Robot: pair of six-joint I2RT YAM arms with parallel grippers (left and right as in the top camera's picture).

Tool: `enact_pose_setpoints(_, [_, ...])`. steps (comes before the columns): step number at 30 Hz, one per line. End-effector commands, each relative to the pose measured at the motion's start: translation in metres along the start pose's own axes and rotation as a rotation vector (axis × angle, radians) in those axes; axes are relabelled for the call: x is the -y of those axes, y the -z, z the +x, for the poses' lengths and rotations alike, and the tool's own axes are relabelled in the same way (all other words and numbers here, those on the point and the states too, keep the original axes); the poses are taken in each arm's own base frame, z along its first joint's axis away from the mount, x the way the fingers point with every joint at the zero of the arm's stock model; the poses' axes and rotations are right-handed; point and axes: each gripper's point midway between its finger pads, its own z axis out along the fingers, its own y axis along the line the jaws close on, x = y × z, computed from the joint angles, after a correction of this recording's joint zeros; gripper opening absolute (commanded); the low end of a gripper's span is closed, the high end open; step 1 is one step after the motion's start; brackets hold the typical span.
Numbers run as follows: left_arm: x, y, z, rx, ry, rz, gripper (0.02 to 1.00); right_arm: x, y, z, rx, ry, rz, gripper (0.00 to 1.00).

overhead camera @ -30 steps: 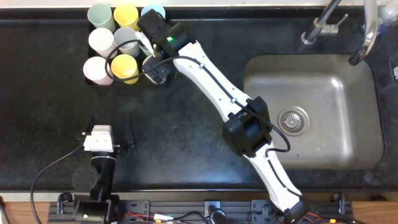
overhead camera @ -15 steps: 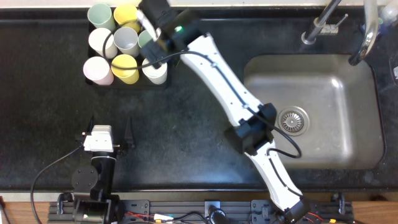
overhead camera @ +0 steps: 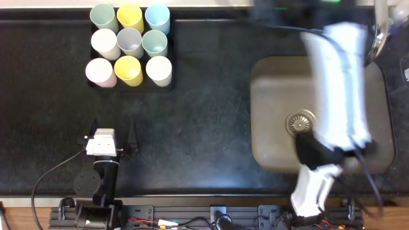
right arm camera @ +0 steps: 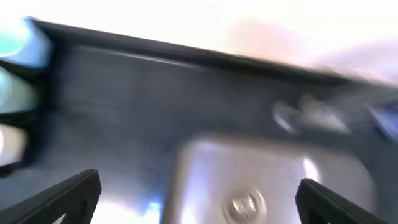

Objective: Store Cups

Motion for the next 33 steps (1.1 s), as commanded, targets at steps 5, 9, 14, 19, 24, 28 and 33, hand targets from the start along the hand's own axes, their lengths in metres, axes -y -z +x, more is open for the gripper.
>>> enact_pose_setpoints(5, [0.003,0.000,-0.001,0.007,-0.012,0.016,0.998,0.011,0.057,0.120,-0.108,-0.102,-0.099,0.996])
enact_pose_setpoints(9, [0.003,0.000,-0.001,0.007,-0.012,0.016,0.998,0.001,0.035,0.163,0.047,-0.061,-0.087,0.996])
enact_pose_setpoints(14, [0.003,0.000,-0.001,0.007,-0.012,0.016,0.998,0.036,0.007,0.185,0.470,-0.107,0.118,0.993])
enact_pose_setpoints(19, [0.003,0.000,-0.001,0.007,-0.012,0.016,0.998,0.063,0.017,0.202,0.835,-0.134,0.299,0.998])
enact_pose_setpoints(24, [0.003,0.000,-0.001,0.007,-0.012,0.016,0.998,0.064,0.005,0.231,0.869,-0.143,0.306,0.998])
enact_pose_setpoints(28, [0.003,0.000,-0.001,0.007,-0.012,0.016,0.998,0.063,-0.008,0.243,0.861,-0.141,0.306,0.996])
enact_pose_setpoints(33, [0.003,0.000,-0.001,0.007,-0.012,0.016,0.998,0.061,-0.035,0.260,0.797,-0.126,0.307,0.998])
